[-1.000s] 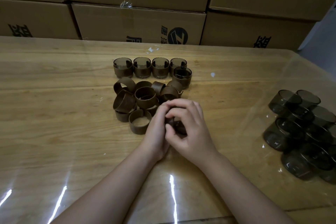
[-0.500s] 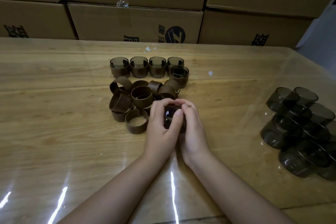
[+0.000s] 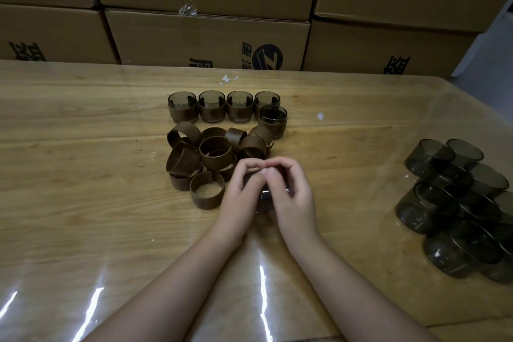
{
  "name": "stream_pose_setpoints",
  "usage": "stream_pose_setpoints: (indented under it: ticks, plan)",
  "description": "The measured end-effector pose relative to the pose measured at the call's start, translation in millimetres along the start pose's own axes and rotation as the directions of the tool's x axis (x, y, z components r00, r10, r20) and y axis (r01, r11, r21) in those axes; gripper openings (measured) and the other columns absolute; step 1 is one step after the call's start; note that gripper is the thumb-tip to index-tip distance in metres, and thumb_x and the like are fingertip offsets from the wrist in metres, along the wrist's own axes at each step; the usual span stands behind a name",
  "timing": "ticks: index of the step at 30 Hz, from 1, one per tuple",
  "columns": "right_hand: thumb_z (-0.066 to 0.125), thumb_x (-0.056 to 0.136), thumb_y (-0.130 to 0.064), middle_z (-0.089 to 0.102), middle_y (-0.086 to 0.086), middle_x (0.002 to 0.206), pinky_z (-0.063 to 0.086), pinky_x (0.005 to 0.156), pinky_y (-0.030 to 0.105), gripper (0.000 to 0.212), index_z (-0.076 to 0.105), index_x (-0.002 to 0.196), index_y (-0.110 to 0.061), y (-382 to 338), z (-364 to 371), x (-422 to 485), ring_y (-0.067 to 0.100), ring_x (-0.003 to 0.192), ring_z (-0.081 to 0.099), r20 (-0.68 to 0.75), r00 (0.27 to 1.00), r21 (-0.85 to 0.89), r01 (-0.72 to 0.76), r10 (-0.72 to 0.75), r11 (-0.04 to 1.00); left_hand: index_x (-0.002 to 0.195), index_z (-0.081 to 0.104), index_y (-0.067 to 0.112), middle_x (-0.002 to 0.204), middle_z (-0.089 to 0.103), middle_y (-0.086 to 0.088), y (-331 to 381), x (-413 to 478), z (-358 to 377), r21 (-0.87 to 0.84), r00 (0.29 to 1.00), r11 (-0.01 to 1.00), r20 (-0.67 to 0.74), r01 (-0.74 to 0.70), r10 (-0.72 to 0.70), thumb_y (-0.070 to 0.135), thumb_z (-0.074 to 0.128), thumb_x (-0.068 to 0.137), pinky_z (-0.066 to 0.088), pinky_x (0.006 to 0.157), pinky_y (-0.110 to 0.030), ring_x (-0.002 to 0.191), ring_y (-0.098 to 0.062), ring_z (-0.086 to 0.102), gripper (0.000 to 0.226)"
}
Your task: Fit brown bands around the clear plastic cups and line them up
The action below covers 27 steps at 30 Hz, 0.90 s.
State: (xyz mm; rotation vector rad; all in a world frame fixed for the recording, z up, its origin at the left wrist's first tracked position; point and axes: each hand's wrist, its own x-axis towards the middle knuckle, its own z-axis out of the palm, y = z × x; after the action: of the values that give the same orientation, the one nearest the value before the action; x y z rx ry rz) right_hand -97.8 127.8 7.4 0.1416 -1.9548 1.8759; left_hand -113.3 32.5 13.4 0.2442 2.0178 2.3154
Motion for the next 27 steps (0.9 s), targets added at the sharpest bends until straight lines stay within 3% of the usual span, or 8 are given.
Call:
stream_pose_setpoints:
  ticks: [4, 8, 11, 14, 18, 21, 24, 27]
  plan:
    - [0.057, 0.086, -0.031, 0.059, -0.001, 0.109, 0.045, 0.086, 0.015, 0.029, 0.059, 0.111, -0.016, 5, 1, 0, 0.008, 0.105, 0.057, 0.098, 0.969, -0.248, 0.244, -0.227, 0.938, 0.104, 0.059, 0.011, 0.094, 0.066, -0.006, -1, 3, -6, -0.157, 0.992, 0.979, 0.031, 0.128, -0.124, 0.023, 0.046, 0.097, 0.053, 0.067, -0.027, 0.085, -0.016, 0.066, 0.019]
    - [0.069, 0.080, -0.027, 0.055, 0.008, 0.118, 0.046, 0.095, 0.024, 0.044, 0.060, 0.117, -0.003, 3, -6, 3, 0.016, 0.112, 0.054, 0.313, 0.838, -0.383, 0.541, -0.446, 0.748, 0.096, 0.071, 0.013, 0.089, 0.070, -0.010, 2, 2, -10, -0.466, 0.968, 0.849, 0.130, 0.250, -0.213, 0.031, 0.058, 0.087, 0.056, 0.068, -0.029, 0.089, -0.019, 0.070, 0.024]
    - [0.070, 0.080, -0.030, 0.057, 0.007, 0.113, 0.047, 0.091, 0.024, 0.045, 0.061, 0.115, -0.004, 1, -9, 5, 0.016, 0.106, 0.056, 0.335, 0.806, -0.416, 0.591, -0.487, 0.691, 0.091, 0.073, 0.012, 0.085, 0.071, -0.011, 1, 3, -12, -0.519, 0.951, 0.798, 0.191, 0.307, -0.241, 0.033, 0.057, 0.085, 0.055, 0.066, -0.029, 0.086, -0.020, 0.071, 0.027]
    - [0.064, 0.081, -0.032, 0.058, 0.001, 0.107, 0.049, 0.082, 0.020, 0.037, 0.061, 0.110, -0.009, 2, -10, 1, 0.010, 0.100, 0.057, 0.200, 0.899, -0.359, 0.438, -0.390, 0.824, 0.094, 0.068, 0.015, 0.078, 0.068, -0.010, 0, 2, -8, -0.356, 0.944, 0.879, 0.205, 0.317, -0.257, 0.046, 0.052, 0.088, 0.050, 0.056, -0.029, 0.069, -0.022, 0.067, 0.036]
    - [0.055, 0.083, -0.045, 0.065, -0.008, 0.095, 0.050, 0.069, 0.017, 0.025, 0.060, 0.101, -0.029, 0, -11, 2, 0.006, 0.089, 0.063, 0.058, 0.997, -0.074, 0.054, -0.049, 0.996, 0.106, 0.055, 0.005, 0.058, 0.061, -0.007, -5, 0, 3, -0.041, 0.974, 0.981, 0.137, 0.190, -0.183, 0.062, 0.037, 0.081, 0.034, 0.032, -0.018, 0.036, -0.016, 0.049, 0.064]
    - [0.049, 0.081, -0.053, 0.067, -0.011, 0.087, 0.050, 0.062, 0.017, 0.028, 0.064, 0.092, -0.031, 0, -13, 6, 0.004, 0.080, 0.065, 0.020, 0.993, 0.129, -0.118, 0.116, 0.985, 0.111, 0.051, 0.005, 0.058, 0.057, -0.011, -9, -1, 7, 0.140, 0.990, 0.985, 0.084, 0.105, -0.117, 0.075, 0.035, 0.070, 0.032, 0.033, -0.019, 0.034, -0.017, 0.047, 0.082]
    - [0.045, 0.084, -0.056, 0.070, -0.004, 0.085, 0.052, 0.056, 0.023, 0.034, 0.068, 0.087, -0.030, 0, -13, 8, 0.011, 0.077, 0.068, 0.031, 0.962, 0.228, -0.271, 0.271, 0.935, 0.108, 0.051, 0.007, 0.060, 0.059, -0.011, -11, 0, 6, 0.180, 0.989, 0.977, 0.077, 0.114, -0.130, 0.081, 0.037, 0.064, 0.035, 0.035, -0.021, 0.036, -0.018, 0.049, 0.087]
    - [0.046, 0.085, -0.050, 0.070, 0.003, 0.087, 0.054, 0.062, 0.031, 0.034, 0.070, 0.083, -0.026, 2, -14, 14, 0.017, 0.082, 0.069, 0.104, 0.915, 0.367, -0.399, 0.389, 0.840, 0.107, 0.050, 0.011, 0.063, 0.058, -0.014, -11, 0, 6, 0.180, 0.988, 0.974, 0.057, 0.134, -0.147, 0.080, 0.040, 0.062, 0.036, 0.035, -0.022, 0.038, -0.018, 0.050, 0.083]
